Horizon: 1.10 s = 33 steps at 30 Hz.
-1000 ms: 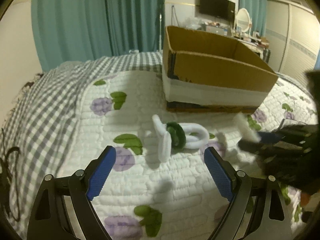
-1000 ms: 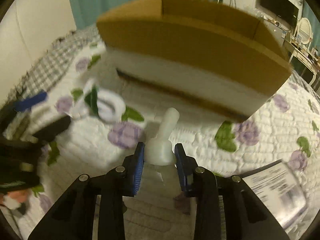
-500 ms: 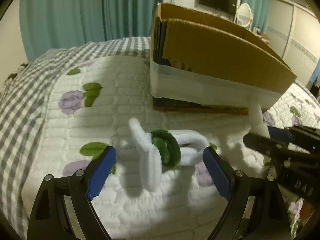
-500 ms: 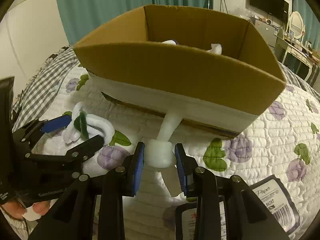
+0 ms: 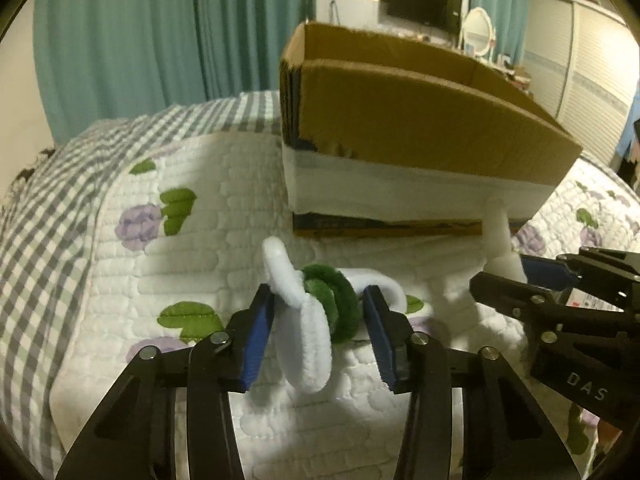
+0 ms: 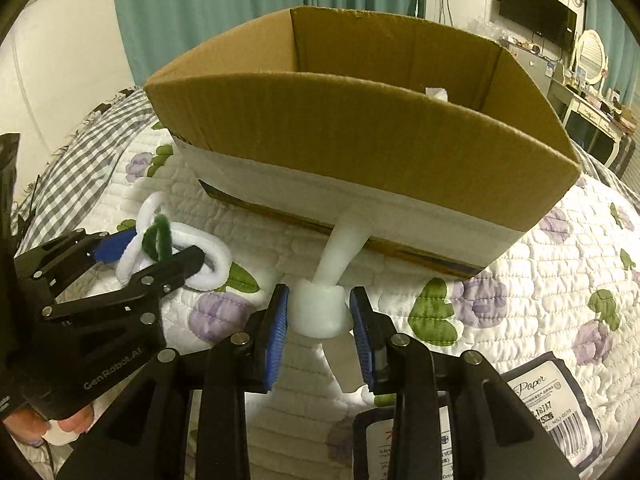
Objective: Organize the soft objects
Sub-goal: 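Grasp the white plush toy with the left gripper while the right grasps a white sock, then lower the plush toy and sock into the box and release both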
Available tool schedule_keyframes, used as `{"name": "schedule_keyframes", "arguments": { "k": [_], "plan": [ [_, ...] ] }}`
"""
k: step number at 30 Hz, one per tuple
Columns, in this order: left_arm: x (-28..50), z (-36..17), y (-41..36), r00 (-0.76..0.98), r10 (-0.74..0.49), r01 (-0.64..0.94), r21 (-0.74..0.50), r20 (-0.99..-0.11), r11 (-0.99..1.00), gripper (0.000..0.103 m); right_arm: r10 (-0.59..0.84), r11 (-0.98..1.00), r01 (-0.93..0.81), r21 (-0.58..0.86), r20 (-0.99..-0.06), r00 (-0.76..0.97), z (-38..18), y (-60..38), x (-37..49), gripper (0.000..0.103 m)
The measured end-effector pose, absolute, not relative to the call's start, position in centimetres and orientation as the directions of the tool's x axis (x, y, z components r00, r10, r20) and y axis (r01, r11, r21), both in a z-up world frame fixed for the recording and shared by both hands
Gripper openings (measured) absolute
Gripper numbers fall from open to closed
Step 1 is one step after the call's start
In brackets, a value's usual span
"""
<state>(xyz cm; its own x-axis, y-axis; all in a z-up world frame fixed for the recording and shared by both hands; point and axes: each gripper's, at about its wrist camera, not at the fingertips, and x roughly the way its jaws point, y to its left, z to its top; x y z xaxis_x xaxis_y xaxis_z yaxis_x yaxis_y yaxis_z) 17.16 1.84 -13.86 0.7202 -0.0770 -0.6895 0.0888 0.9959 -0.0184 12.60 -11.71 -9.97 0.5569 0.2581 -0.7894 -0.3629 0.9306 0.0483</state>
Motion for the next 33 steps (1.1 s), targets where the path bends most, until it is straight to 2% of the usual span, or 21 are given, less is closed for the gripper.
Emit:
{"name": "schedule_keyframes", "arguments": {
  "k": [10,17,27,33],
  "plan": [
    [14.7,-10.1,2.2,0.785,-0.087,0.084,-0.033,-0.613,0.996,0.044,0.300,0.923,-0.377,0.075,-0.753,0.586,-7.1,-12.8,11.5,0.031],
    [13.0,-5.8,1.6,0.807,-0.108,0.114,-0.026,-0.580,0.993,0.044,0.339,0.922,-0.372,0.106,-0.684,0.646,-1.4,-14.3,10.4,0.031],
    [14.1,4.3,-0.8,0.888,-0.115,0.145,0.032,-0.446,0.989,0.044,0.361,0.902,-0.431,-0.009,-0.532,0.766,11.3,-14.3,11.8,0.030],
    [18.6,3.9,-2.8,0.884,-0.114,0.154,0.052,-0.453,0.987,0.044,0.336,0.904,-0.425,-0.051,-0.534,0.776,12.4,-14.5,16.4,0.030]
  ]
}}
